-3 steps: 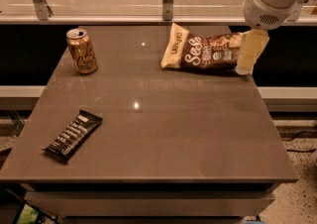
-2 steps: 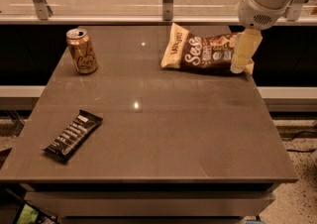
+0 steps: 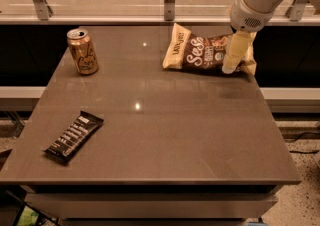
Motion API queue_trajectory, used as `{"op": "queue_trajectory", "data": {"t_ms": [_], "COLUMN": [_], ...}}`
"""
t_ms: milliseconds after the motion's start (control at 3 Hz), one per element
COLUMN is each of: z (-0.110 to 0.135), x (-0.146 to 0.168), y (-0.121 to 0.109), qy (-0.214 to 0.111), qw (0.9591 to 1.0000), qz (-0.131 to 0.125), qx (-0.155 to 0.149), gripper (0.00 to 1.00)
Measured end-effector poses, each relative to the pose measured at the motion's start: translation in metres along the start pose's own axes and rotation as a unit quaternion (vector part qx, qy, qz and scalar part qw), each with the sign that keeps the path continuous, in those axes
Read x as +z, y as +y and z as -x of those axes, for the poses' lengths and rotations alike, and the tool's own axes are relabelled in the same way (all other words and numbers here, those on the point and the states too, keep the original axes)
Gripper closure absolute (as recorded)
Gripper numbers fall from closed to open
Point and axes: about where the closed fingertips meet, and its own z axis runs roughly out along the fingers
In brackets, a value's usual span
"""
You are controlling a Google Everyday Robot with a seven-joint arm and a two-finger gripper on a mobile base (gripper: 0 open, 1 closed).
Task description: Move brown chip bag near rxbar chocolate
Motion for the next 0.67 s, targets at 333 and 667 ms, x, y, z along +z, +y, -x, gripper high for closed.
{"op": "queue_trajectory", "data": {"t_ms": [333, 667], "z": [0.005, 0.008], "x": [0.016, 0.034], "y": [-0.004, -0.005], "qy": [-0.015, -0.005], "qw": [0.9998, 0.9998], "qz": [0.013, 0.019], "qx": [-0.002, -0.002], "gripper": [0.00, 0.00]}}
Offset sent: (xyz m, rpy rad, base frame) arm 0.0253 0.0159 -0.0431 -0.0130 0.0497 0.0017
